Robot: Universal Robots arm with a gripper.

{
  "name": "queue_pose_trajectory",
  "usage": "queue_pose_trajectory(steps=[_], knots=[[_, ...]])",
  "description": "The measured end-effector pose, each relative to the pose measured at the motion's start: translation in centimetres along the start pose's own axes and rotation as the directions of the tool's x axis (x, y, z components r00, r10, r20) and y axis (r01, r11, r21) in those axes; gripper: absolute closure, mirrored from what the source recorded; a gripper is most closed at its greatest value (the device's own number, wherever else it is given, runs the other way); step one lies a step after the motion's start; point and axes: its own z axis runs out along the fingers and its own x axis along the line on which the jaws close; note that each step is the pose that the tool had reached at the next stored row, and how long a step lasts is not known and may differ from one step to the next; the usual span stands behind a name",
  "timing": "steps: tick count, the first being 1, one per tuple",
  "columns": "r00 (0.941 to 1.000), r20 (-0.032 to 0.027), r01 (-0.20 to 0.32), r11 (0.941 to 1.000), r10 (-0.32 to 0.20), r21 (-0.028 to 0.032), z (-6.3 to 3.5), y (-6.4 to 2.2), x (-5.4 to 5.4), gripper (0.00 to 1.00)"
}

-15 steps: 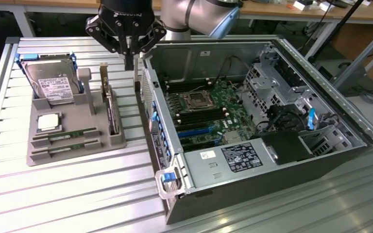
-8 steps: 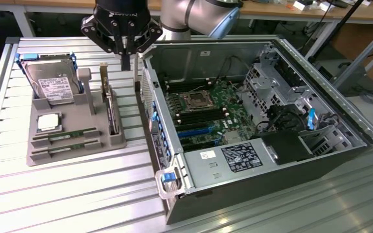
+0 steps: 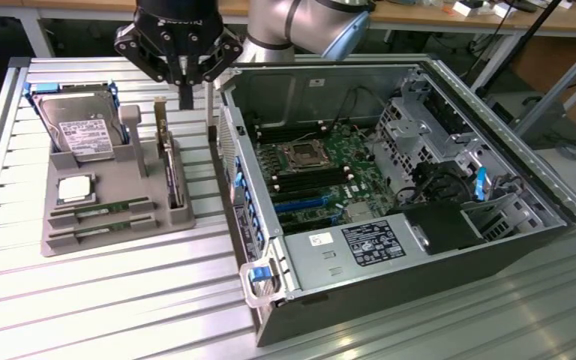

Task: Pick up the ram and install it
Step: 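Reach for the ram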

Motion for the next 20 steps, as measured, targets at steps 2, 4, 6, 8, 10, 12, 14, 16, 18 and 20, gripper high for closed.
queue_pose_trajectory(steps=[2, 4, 6, 8, 10, 12, 14, 16, 18, 20], knots=[[1.0000, 0.0000, 0.000, 1.0000, 0.000, 0.0000, -0.01, -0.02, 0.3, 0.89], [1.0000, 0.0000, 0.000, 1.0000, 0.000, 0.0000, -0.02, -0.04, 0.6, 0.89], [1.0000, 0.0000, 0.000, 1.0000, 0.000, 0.0000, -0.02, -0.07, 0.9, 0.89], [1.0000, 0.0000, 0.000, 1.0000, 0.000, 0.0000, -0.03, -0.09, 1.2, 0.89], [1.0000, 0.0000, 0.000, 1.0000, 0.000, 0.0000, -0.04, -0.11, 1.4, 0.89], [1.0000, 0.0000, 0.000, 1.0000, 0.000, 0.0000, -0.05, -0.13, 1.7, 0.89], [1.0000, 0.0000, 0.000, 1.0000, 0.000, 0.0000, -0.05, -0.15, 1.9, 0.89], [1.0000, 0.0000, 0.000, 1.0000, 0.000, 0.0000, -0.06, -0.17, 2.2, 0.89], [1.0000, 0.0000, 0.000, 1.0000, 0.000, 0.0000, -0.07, -0.19, 2.5, 0.89], [1.0000, 0.0000, 0.000, 1.0000, 0.000, 0.0000, -0.07, -0.19, 2.6, 0.89]])
